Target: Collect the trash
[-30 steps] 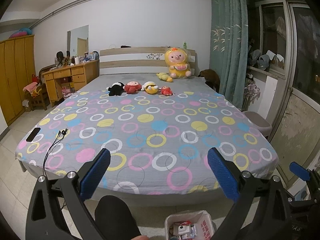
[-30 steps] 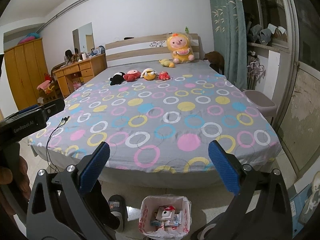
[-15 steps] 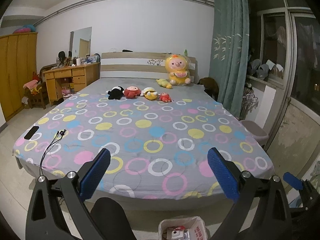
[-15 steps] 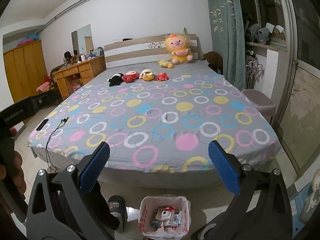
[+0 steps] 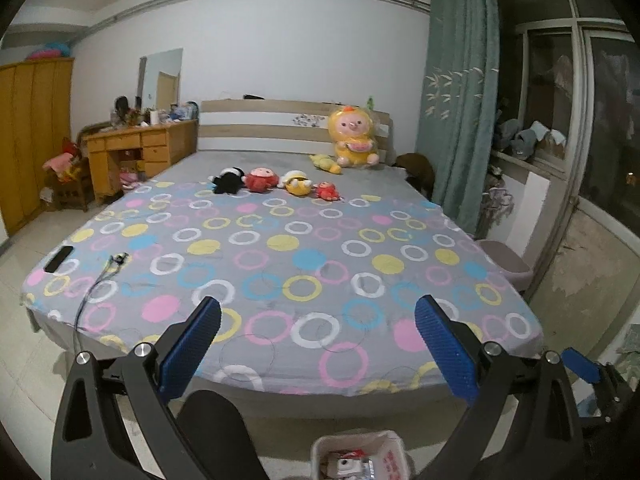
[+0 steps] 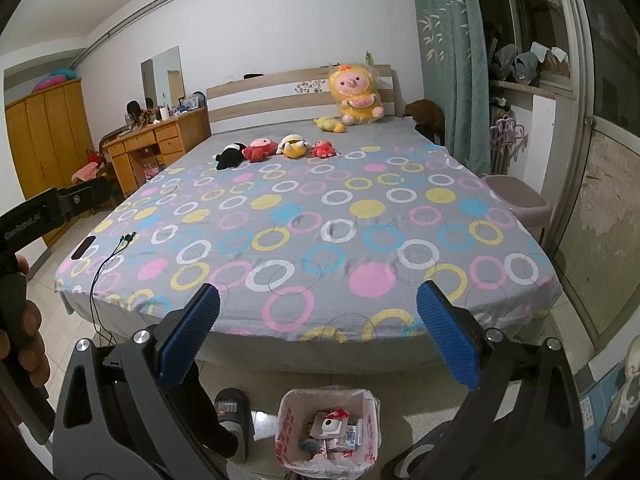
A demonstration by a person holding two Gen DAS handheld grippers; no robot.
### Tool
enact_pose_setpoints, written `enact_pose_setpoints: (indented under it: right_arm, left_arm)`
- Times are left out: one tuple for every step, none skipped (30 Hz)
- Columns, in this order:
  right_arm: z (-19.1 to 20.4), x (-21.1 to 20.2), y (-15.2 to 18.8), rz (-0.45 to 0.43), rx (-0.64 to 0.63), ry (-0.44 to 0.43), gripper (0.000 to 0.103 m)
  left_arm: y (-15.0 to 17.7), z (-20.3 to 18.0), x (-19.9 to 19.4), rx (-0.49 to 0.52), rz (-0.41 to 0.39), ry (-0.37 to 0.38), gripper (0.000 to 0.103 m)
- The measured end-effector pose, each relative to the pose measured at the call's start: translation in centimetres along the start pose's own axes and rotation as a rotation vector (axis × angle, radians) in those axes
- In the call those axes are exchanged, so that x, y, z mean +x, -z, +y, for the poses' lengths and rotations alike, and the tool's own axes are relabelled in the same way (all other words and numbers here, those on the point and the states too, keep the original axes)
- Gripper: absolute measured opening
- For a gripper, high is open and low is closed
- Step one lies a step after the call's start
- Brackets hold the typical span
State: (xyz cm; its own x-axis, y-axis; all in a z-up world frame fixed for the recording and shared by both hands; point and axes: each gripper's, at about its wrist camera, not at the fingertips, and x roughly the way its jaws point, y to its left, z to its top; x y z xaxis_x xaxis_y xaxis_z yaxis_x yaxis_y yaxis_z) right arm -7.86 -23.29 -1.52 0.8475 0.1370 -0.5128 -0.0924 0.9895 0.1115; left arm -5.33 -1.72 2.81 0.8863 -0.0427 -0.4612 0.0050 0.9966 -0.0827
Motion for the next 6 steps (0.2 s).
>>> enact_pose_setpoints:
  right_arm:
    - [-0.02,-0.07,-0.01,0.0,0.0,0.0,0.096]
    - [-0.01,-0.11,0.01,-0.003,0.0,0.0,0.096]
    - [0.02,-0.02,-0.01,-0.003,0.0,0.0,0.096]
    - [-0.01,-0.02,0.05,-0.003,-0.001,0.0,0.096]
    - [0.02,0.05,0.15,-0.002,0.0,0.0,0.096]
    - [0.04,0.05,0.16,0.0,0.001,0.001,0.096]
  left_arm:
    - [-0.04,0.0,-0.01,0.006,-0.006,-0.018,0.095]
    - [0.02,-0.07,-0.05,0.011,-0.009,-0.02,0.095]
    - [0.03,-0.09,0.0,0.015,-0.008,-0.022,0.095]
    - [0.09,-0.07,0.06,0.016,-0.004,-0.023,0.095]
    - [0.11,0.04,0.1,0.013,-0.001,-0.023,0.095]
    - [0.15,0.18,0.15,0.009,0.002,-0.023,0.095]
